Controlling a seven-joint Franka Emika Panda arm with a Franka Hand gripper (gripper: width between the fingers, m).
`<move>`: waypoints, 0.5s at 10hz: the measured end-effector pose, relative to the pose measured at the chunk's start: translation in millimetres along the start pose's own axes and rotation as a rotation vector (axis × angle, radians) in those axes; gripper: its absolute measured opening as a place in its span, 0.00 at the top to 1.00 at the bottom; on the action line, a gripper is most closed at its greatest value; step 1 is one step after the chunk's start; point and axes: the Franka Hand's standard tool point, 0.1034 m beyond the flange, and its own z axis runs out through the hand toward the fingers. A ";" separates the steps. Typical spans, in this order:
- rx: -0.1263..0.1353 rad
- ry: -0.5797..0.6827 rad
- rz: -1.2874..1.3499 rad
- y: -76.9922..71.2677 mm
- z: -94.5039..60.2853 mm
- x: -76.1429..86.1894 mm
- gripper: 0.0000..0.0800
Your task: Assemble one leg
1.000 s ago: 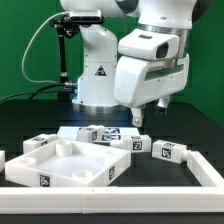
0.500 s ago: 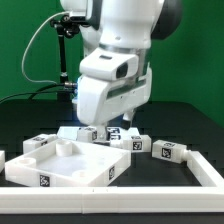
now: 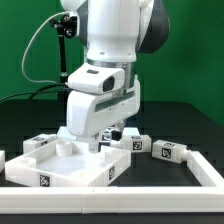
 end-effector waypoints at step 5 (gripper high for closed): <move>-0.024 0.027 -0.078 -0.1 17.8 -25.9 0.49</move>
Offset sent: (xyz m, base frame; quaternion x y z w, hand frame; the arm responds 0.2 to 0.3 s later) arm 0.0000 0.0000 0.0000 0.0000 0.0000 0.0000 1.0000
